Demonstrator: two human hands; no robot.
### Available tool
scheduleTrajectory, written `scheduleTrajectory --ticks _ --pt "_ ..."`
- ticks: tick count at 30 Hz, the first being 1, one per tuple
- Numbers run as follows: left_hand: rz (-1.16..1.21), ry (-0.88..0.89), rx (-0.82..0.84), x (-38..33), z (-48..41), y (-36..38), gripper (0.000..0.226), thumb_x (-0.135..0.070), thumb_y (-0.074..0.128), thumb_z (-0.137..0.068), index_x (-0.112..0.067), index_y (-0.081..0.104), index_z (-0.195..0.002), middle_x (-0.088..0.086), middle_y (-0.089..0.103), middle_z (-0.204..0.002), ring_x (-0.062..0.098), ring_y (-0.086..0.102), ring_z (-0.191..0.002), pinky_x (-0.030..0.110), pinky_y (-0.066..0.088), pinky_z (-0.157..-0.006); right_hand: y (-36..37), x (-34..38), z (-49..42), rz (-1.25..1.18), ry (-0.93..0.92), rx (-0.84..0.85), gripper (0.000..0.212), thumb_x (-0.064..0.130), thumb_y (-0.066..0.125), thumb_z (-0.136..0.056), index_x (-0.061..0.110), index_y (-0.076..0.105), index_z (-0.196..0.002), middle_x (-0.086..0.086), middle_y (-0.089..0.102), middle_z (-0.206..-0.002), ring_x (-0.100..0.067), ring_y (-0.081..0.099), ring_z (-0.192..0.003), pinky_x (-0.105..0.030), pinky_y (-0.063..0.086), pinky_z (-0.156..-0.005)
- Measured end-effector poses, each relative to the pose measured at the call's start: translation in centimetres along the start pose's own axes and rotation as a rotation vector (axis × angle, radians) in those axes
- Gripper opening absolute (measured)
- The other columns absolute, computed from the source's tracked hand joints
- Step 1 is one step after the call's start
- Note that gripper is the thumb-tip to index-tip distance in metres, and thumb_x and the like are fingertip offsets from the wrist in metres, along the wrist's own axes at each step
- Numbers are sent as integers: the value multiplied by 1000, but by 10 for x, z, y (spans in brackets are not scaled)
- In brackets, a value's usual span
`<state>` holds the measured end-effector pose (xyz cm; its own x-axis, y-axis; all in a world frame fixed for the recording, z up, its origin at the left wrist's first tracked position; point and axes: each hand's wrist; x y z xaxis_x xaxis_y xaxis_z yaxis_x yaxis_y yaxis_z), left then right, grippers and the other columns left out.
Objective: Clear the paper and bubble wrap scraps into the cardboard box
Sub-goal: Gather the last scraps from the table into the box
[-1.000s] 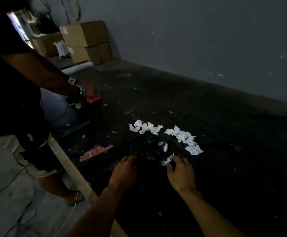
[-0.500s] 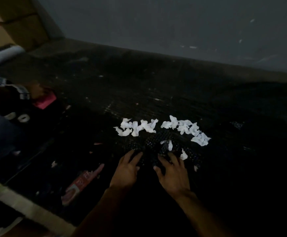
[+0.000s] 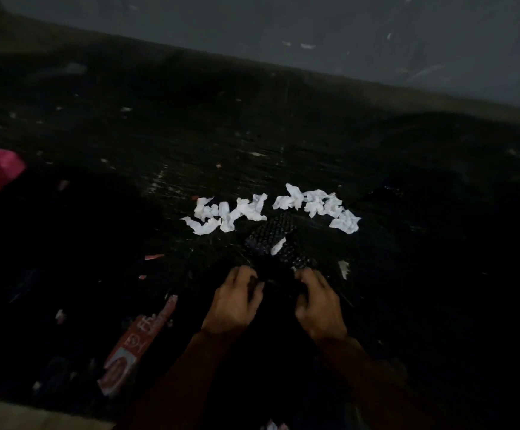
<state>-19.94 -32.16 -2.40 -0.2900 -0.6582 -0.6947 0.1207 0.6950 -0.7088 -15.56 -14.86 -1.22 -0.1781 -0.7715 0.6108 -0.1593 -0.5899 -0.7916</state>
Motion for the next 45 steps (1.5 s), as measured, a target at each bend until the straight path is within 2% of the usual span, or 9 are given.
scheduleTrajectory --ticks 6,10,14,21,25,30,36,41,45 --pt "-121 -86 -193 -26 -36 -18 23 -39 44 -96 -19 52 -103 8 69 -91 33 65 -81 37 47 -67 -28 -12 -9 -44 194 -202 19 22 55 -81 6 63 -88 -14 55 -104 -34 58 -93 -32 44 -80" --pt "-311 -95 -22 -35 -81 -4 54 -59 36 -93 -31 32 -138 13 56 -122 30 59 -104 41 48 -83 -30 -18 -32 172 259 -98 48 60 50 -86 16 63 -100 -7 53 -108 -31 59 -98 -42 48 -84" --pt "-491 -168 97 -15 -87 26 55 -66 40 -87 -34 41 -132 15 40 -123 30 41 -115 46 41 -93 -16 -35 -42 353 263 67 75 77 38 -80 25 35 -133 -9 50 -125 -30 53 -115 -48 39 -94" --pt "-194 -135 -142 -12 -65 60 26 -28 73 -75 -13 56 -87 15 36 -119 31 37 -107 39 40 -87 3 -66 -46 451 85 -162 33 48 62 -85 20 58 -102 -15 51 -105 -34 52 -92 -46 43 -75" --pt "-61 -26 -62 -17 -60 62 25 2 60 -70 -6 54 -93 14 50 -117 31 49 -100 41 44 -89 1 -77 -53 310 -58 -237 26 23 75 -72 13 63 -92 -18 52 -113 -33 43 -100 -49 44 -83" --pt "-209 178 -95 -13 -59 63 36 -15 38 -68 -16 68 -89 2 67 -93 26 54 -84 36 47 -76 -10 -78 -58 86 -41 -188 27 4 74 -67 11 57 -88 -8 61 -92 -26 51 -85 -40 50 -72" --pt "-254 -94 -13 -25 -64 51 38 -42 34 -74 -15 60 -82 7 63 -81 33 60 -76 37 49 -66 -31 -72 -81 13 81 -132 43 7 57 -88 25 56 -127 -5 59 -115 -23 60 -97 -38 51 -86" --pt "-250 -129 -43 -27 -66 53 45 -61 51 -86 -18 52 -71 2 60 -66 29 62 -67 33 45 -62 -44 -68 -95 -24 326 -116 42 57 52 -89 16 61 -85 -3 64 -80 -25 63 -82 -32 47 -72" --pt "13 -278 -136 -32 -79 39 32 -47 44 -95 -25 54 -116 8 69 -88 28 66 -84 34 47 -81 -51 -67 -92 -289 343 -28 67 60 80 -60 22 54 -109 6 50 -108 -11 52 -98 -27 44 -85"
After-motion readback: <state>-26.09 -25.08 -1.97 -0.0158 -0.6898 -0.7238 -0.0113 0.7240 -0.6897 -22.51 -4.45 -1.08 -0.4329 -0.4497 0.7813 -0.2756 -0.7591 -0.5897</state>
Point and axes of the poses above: each hand's wrist, its own z-axis away from the middle knuckle, its own y-axis out of the palm, x = y × z
